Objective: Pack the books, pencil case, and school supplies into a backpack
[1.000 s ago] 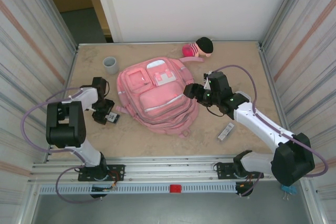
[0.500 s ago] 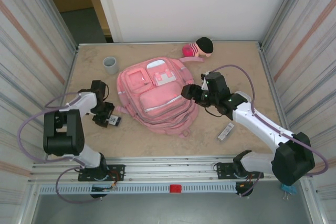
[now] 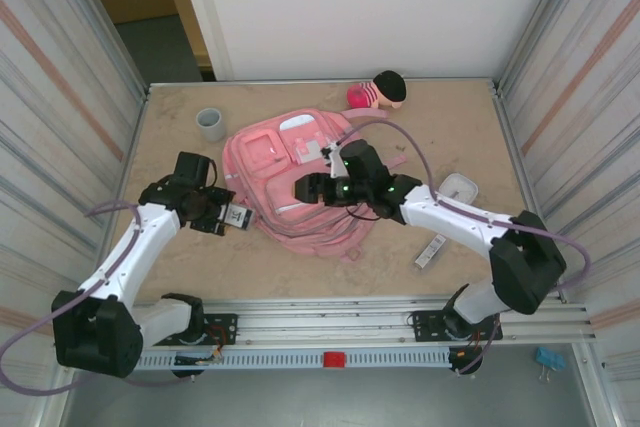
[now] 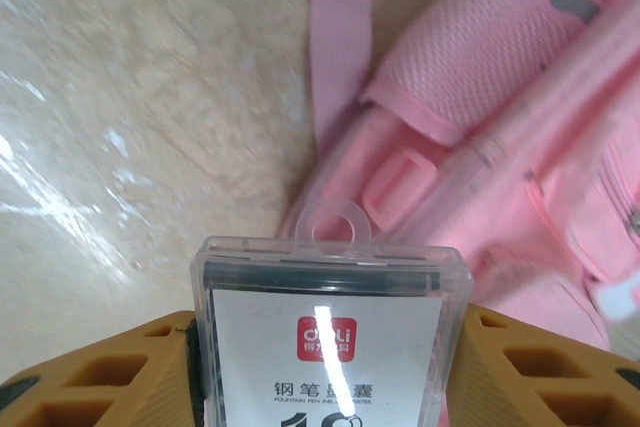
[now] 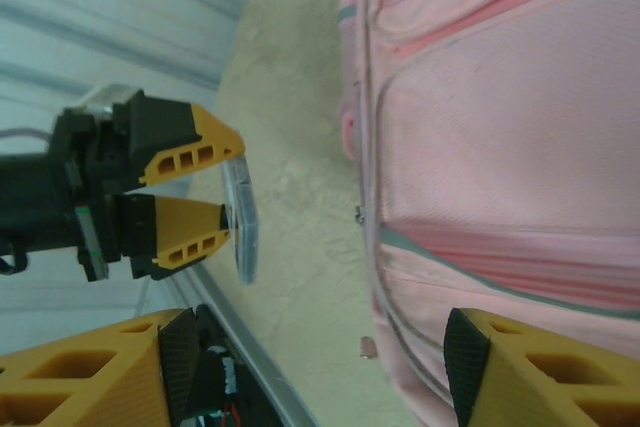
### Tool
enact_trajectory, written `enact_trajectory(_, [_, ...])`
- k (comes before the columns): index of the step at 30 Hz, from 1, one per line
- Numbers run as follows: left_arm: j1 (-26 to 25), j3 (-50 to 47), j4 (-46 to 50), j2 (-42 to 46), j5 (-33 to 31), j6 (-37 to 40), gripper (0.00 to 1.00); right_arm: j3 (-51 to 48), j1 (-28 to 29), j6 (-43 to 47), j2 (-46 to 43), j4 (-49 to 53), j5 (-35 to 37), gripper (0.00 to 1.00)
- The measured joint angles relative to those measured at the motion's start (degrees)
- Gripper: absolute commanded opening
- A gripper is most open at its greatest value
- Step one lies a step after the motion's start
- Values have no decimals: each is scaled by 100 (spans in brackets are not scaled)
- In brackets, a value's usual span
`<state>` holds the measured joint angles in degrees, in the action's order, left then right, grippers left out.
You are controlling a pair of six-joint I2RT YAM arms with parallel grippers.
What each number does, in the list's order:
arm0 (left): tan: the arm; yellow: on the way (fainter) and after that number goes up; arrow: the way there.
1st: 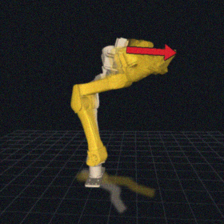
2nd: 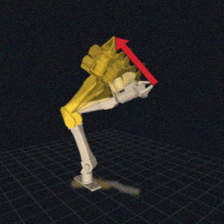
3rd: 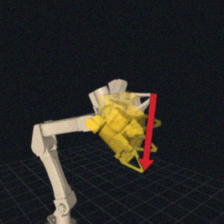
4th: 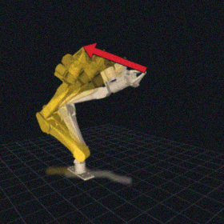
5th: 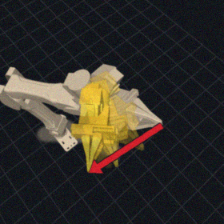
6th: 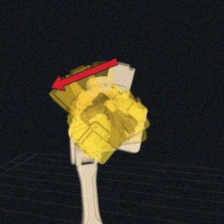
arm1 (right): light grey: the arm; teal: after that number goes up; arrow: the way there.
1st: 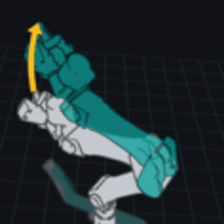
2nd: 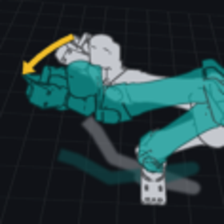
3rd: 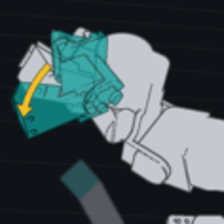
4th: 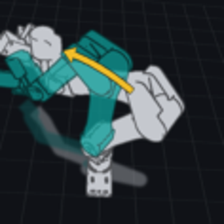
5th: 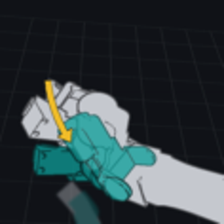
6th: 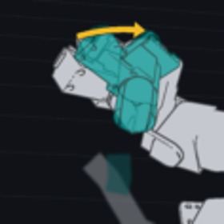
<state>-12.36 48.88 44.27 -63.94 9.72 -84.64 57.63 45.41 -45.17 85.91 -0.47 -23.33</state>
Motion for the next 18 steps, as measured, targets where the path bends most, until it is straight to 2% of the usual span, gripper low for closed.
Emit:
enact_trajectory(7, [-518, 55, -304, 83, 127, -535, 54, 398, 354, -15, 737, -273, -332, 64])
enact_trajectory(12, [-691, 74, -474, 83, 127, -737, 54, 629, 503, -72, 1113, -452, -557, 59])
enact_trajectory(14, [-726, 74, -529, 83, 127, -789, 54, 669, 538, -87, 1196, -509, -632, 54])
enact_trajectory(18, [-791, 79, -610, 83, 127, -879, 54, 715, 560, -151, 1298, -603, -702, 34])
